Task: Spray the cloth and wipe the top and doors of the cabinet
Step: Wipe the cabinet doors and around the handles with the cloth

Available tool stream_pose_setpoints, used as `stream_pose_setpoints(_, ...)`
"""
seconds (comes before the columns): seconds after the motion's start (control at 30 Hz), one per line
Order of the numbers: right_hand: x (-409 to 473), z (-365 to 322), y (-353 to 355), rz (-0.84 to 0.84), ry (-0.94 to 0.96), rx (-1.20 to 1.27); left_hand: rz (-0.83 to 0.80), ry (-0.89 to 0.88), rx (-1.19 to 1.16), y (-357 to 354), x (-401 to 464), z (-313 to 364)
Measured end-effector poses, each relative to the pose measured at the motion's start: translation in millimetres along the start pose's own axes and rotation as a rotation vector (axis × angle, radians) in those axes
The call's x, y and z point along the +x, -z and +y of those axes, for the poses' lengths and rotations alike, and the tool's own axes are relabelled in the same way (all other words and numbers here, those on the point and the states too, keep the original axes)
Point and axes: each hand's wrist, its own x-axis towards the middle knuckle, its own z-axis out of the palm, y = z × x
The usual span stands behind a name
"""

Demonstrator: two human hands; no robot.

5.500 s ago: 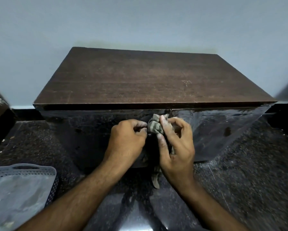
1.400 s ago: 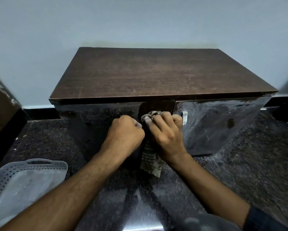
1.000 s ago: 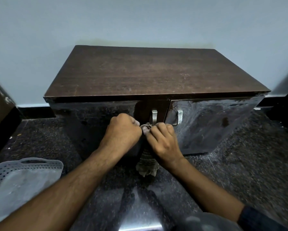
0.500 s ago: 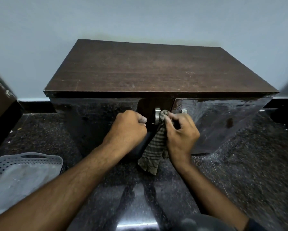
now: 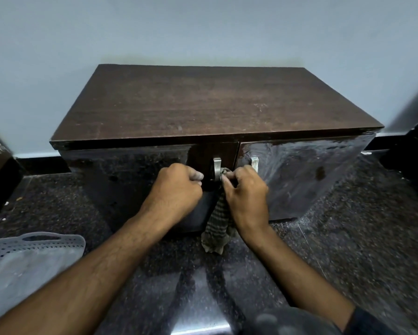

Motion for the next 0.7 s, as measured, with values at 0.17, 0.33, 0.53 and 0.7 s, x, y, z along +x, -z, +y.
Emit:
stream_pose_setpoints(0.17,3.9,-0.7,1.2,0.129,-0.021,0.124,-0.019,-0.004,0.004,-1.7,-0.6,0.4)
stream_pose_setpoints(0.33,0.3,-1.1,-2.4,0.000,-0.008,0.000,-0.013,-0.008,0.003,-0.7,-0.2,-1.5)
stream_pose_setpoints(0.53,1.9,-1.9,-0.7,0.093,-0.047,0.119,-0.007,-0.018,-0.004,-1.0,-1.1,0.6)
stream_pose_setpoints(0.7,1.0,2.5,-3.3,-0.082,-0.082,-0.062,-0.008,0.004,-0.011,0.9,1.1,-2.9)
